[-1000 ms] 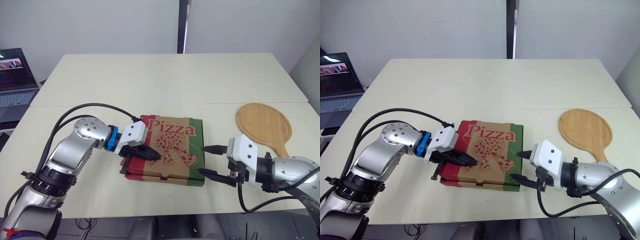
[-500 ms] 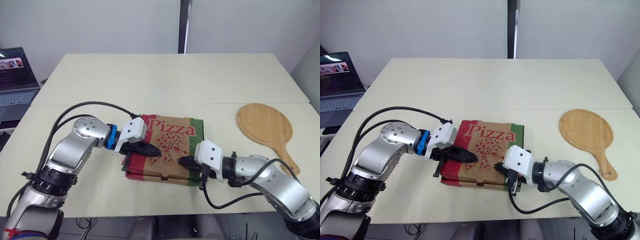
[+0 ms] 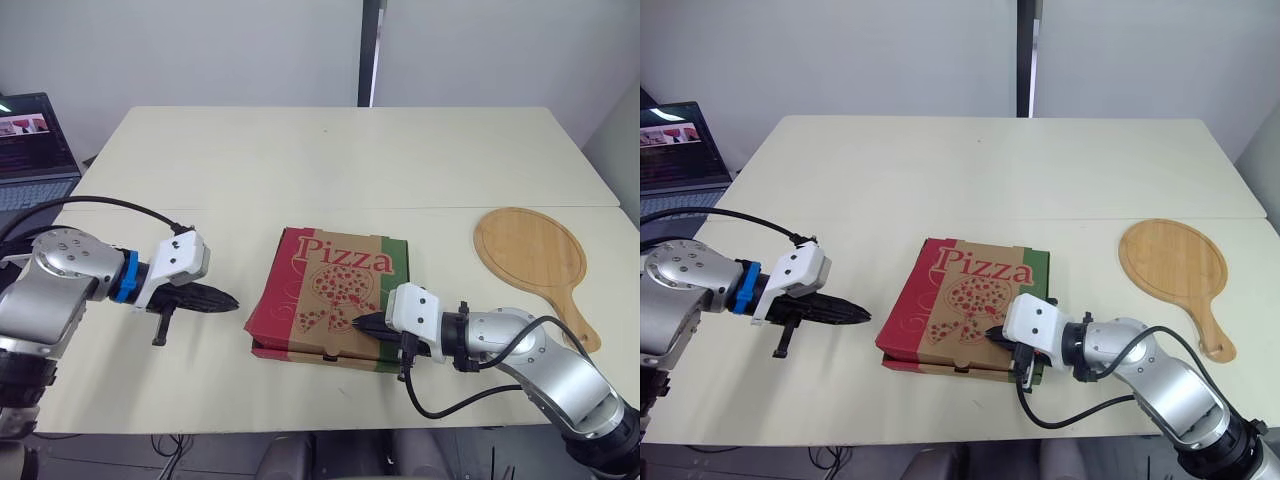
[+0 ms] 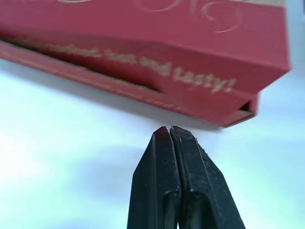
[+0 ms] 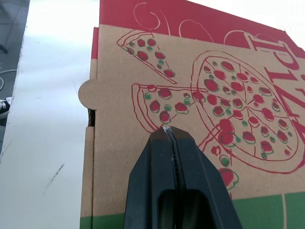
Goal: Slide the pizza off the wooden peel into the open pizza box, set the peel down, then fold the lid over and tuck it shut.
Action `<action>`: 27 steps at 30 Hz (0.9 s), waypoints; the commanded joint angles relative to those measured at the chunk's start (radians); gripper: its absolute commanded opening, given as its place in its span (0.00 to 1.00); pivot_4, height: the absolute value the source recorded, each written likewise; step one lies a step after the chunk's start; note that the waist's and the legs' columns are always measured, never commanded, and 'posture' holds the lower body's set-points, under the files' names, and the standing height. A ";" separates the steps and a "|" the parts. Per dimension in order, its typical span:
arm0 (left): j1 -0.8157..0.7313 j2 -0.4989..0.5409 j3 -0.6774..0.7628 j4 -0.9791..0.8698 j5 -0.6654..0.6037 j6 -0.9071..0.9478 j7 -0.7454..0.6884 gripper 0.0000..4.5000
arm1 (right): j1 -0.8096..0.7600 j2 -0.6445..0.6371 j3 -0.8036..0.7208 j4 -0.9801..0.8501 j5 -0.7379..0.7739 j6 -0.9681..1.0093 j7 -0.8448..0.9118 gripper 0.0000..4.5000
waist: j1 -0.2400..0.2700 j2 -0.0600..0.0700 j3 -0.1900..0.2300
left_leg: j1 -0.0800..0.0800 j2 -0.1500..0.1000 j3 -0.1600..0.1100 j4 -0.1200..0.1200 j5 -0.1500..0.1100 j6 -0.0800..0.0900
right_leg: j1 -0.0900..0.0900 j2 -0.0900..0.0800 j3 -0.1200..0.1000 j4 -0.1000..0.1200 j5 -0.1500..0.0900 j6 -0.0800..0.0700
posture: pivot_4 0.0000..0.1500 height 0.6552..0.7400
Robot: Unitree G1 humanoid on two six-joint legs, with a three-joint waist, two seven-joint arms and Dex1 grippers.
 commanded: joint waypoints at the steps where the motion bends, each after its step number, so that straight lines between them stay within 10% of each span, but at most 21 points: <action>1: 0.003 -0.027 0.003 -0.084 -0.029 0.028 0.021 0.00 | -0.008 0.005 0.000 -0.009 -0.004 -0.010 0.017 0.00 | -0.002 0.000 0.000 | 0.000 0.000 0.000 0.000 0.000 0.000 | 0.000 0.000 0.000 0.000 0.000 0.000 | 1.00 0.94; 27: -0.067 -0.112 0.054 -0.129 -0.119 0.223 0.139 0.00 | -0.027 -0.001 0.054 0.045 -0.108 -0.040 0.047 0.00 | -0.003 0.000 0.000 | 0.000 0.000 0.000 0.000 0.000 0.000 | 0.000 0.000 0.000 0.000 0.000 0.000 | 1.00 0.94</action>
